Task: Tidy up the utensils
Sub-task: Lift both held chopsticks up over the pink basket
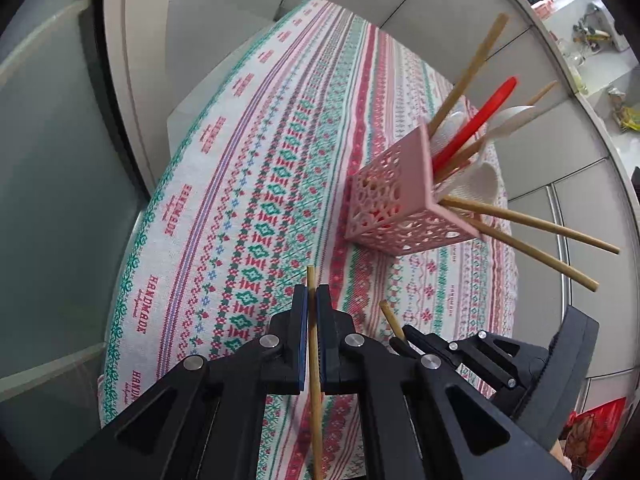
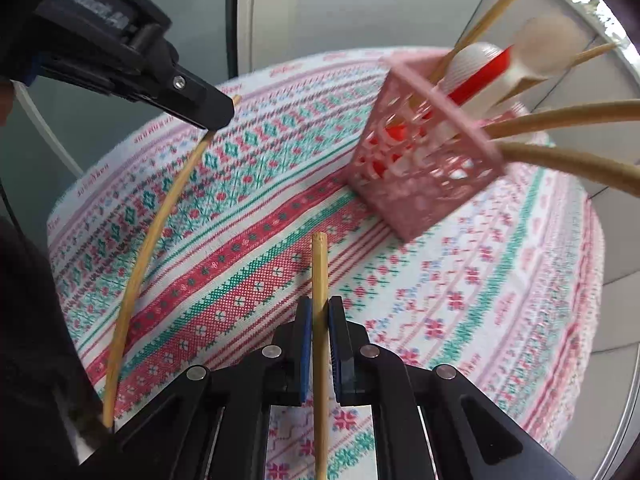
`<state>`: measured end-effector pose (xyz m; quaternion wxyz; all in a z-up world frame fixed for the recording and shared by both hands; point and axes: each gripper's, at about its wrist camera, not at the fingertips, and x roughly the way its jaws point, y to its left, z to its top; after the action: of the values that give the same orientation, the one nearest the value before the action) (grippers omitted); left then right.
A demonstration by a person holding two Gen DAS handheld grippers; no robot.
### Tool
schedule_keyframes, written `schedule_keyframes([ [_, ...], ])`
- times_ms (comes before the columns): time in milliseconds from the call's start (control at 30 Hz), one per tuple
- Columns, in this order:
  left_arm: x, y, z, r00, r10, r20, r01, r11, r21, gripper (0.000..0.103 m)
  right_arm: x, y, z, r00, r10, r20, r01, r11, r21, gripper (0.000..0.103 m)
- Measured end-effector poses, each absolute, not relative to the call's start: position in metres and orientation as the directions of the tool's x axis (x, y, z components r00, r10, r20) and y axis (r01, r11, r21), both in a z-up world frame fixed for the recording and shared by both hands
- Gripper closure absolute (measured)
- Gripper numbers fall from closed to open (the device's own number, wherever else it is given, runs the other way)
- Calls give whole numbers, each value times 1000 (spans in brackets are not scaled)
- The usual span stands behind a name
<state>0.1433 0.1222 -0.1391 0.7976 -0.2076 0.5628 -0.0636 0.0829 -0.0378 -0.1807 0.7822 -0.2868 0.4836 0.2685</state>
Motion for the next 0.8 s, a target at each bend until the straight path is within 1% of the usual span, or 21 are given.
schedule_keyframes([
  [167, 138, 115, -109, 432, -341, -835, -67, 911, -407, 100, 53, -55, -137, 485, 188, -854, -645, 737, -204, 95],
  [333, 131, 111, -73, 527, -340, -779, -8, 914, -405, 100, 31, -72, -89, 585, 244, -774, -581, 792, -189, 95],
  [500, 118, 110, -28, 660, -305, -687, 21, 921, -389, 100, 40, -102, -50, 671, 289, -683, -503, 854, -133, 95],
  [633, 109, 108, 10, 757, -271, -594, 35, 926, -377, 101, 49, -125, -24, 735, 299, -608, -434, 897, -83, 95],
  [667, 108, 107, 19, 776, -265, -572, 40, 926, -374, 101, 51, -128, -19, 746, 296, -596, -421, 904, -77, 95],
  [700, 106, 106, 28, 793, -261, -550, 44, 926, -375, 103, 52, -132, -15, 754, 295, -587, -408, 911, -66, 95],
  [800, 101, 104, 52, 830, -272, -487, 70, 917, -392, 103, 58, -138, -8, 770, 287, -569, -378, 925, -45, 95],
])
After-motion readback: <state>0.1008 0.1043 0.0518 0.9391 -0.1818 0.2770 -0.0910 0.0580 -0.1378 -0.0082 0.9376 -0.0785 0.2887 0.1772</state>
